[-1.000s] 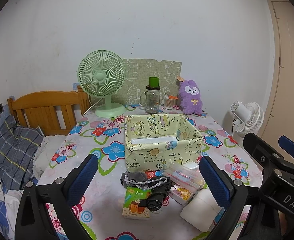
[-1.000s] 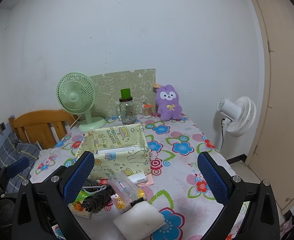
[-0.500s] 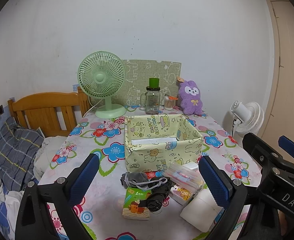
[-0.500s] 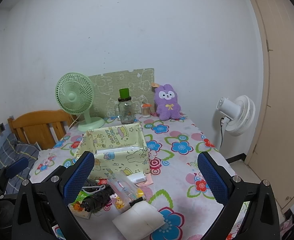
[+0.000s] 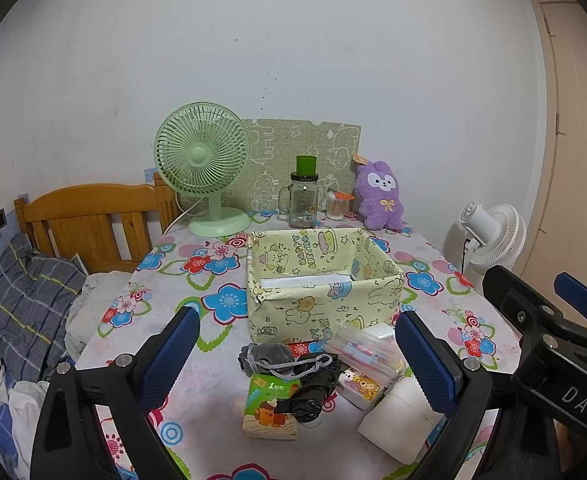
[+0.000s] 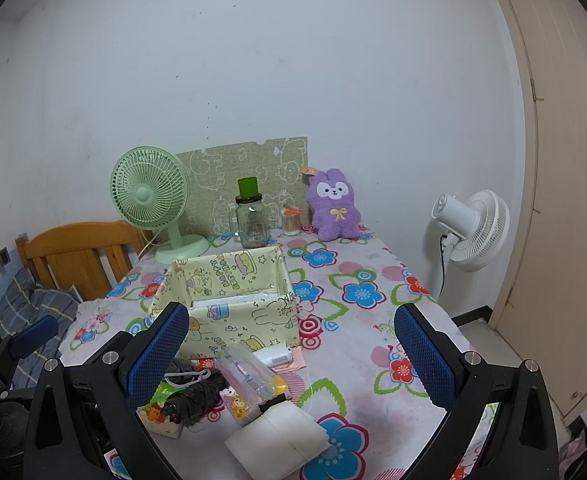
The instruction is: Organize soft objects
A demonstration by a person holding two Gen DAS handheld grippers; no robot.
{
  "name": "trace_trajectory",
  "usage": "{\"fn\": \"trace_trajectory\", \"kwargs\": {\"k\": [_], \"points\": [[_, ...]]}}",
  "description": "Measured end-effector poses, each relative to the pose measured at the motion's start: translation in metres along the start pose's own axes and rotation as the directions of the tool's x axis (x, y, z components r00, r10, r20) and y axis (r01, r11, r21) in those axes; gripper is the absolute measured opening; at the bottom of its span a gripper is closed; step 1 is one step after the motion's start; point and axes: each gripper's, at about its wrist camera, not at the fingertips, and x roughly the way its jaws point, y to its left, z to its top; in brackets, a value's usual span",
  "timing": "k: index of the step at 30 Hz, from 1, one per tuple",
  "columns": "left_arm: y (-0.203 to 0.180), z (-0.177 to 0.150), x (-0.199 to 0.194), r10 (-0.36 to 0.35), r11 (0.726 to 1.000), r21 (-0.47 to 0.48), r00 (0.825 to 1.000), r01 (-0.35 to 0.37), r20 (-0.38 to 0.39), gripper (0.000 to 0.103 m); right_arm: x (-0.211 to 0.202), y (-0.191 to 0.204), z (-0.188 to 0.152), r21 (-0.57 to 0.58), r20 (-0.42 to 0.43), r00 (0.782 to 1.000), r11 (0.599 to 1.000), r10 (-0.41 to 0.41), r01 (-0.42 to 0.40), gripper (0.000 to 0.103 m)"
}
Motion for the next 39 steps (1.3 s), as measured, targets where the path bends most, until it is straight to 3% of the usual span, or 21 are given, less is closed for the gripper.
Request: {"fn": "trace_trajectory", "kwargs": {"k": [19, 39], "points": [[-0.005, -0.023, 0.004, 0.002, 1.0, 0.015, 1.0, -0.002, -0.012, 0.097, 0.006, 0.005, -0.018, 0.001, -0.03, 0.999, 1.0, 0.02, -0.02, 0.103], [-0.009, -0.065, 0.03, -0.027, 0.999, 0.034, 0.995, 0.03, -0.097, 0.094, 0.029, 0.006, -0.063, 0.003, -0.093, 0.994, 0.999, 0.05, -0.05, 0.103]]}}
